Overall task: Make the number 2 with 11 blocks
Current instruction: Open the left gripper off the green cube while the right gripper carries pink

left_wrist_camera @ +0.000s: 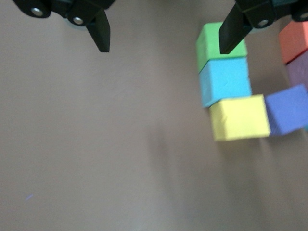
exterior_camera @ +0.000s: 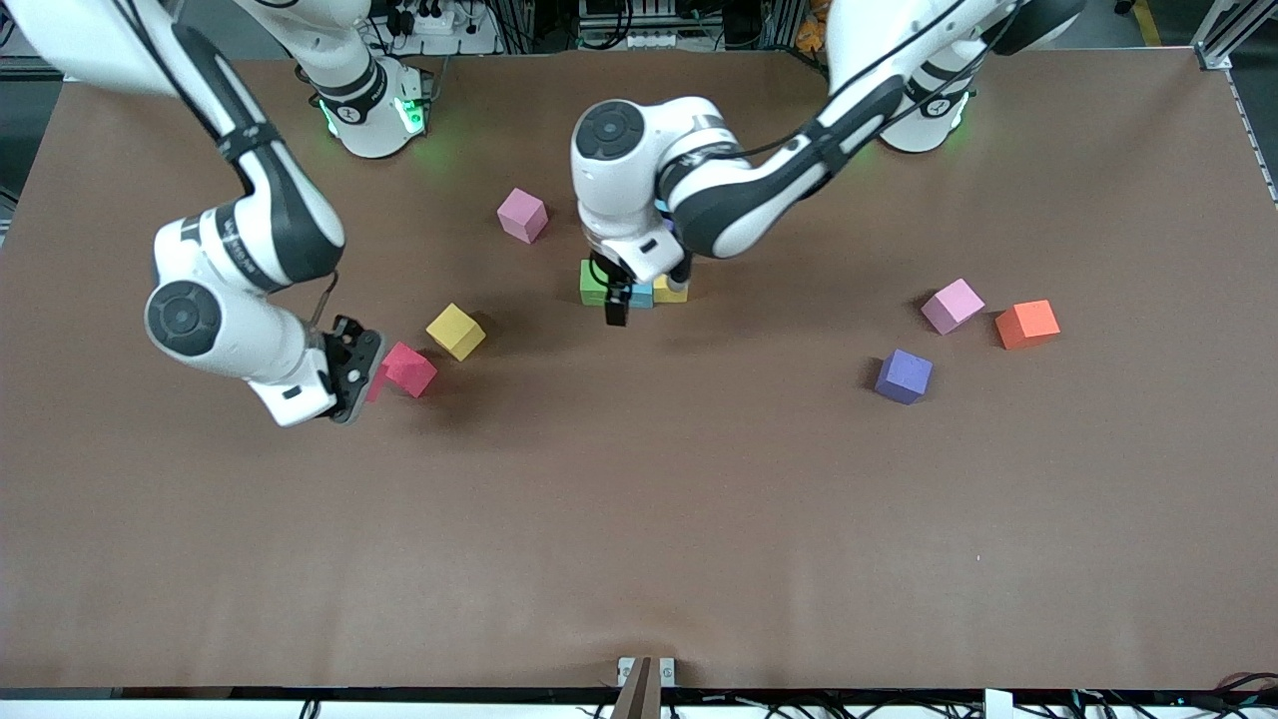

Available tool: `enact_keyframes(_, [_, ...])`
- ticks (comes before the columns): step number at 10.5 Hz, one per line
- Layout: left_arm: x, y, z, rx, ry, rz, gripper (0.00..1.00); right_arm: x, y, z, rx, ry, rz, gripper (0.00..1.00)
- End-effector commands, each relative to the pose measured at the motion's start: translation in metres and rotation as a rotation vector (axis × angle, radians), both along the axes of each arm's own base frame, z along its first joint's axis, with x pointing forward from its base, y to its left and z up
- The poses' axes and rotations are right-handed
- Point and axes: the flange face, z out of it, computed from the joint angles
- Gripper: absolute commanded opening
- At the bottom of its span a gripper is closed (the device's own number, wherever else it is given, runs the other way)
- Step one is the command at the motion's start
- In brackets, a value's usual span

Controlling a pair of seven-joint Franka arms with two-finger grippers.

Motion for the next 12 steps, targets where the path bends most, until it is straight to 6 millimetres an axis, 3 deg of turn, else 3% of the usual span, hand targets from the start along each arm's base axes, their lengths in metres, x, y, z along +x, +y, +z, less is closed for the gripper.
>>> enact_keyframes(1, [0.042,0.054,0.027,-0.031,0.019,-0.054,1.0,-0.023,0.036,0.018,-0.006,-0.003,-0.138,0.52])
enact_keyframes(3, [0.068,0.09,0.026,-0.008,0.031,-0.136,1.0,-0.045,0.087,0.023,-0.033,-0.028,-0.27,0.52])
enact_keyframes(5, [0.092,0.13,0.02,0.026,0.062,-0.241,1.0,-0.075,0.139,0.014,-0.036,-0.07,-0.406,0.51])
enact_keyframes(7, [0.109,0.171,0.028,0.029,0.109,-0.435,1.0,-0.096,0.167,-0.003,-0.002,-0.101,-0.553,0.51])
enact_keyframes(10, [0.131,0.234,0.065,-0.042,0.099,-0.574,1.0,-0.126,0.22,-0.018,-0.011,-0.063,-0.853,0.5])
enact_keyframes(12, [0.138,0.27,0.069,-0.043,0.133,-0.734,1.0,-0.135,0.24,-0.033,-0.013,-0.051,-0.977,0.5])
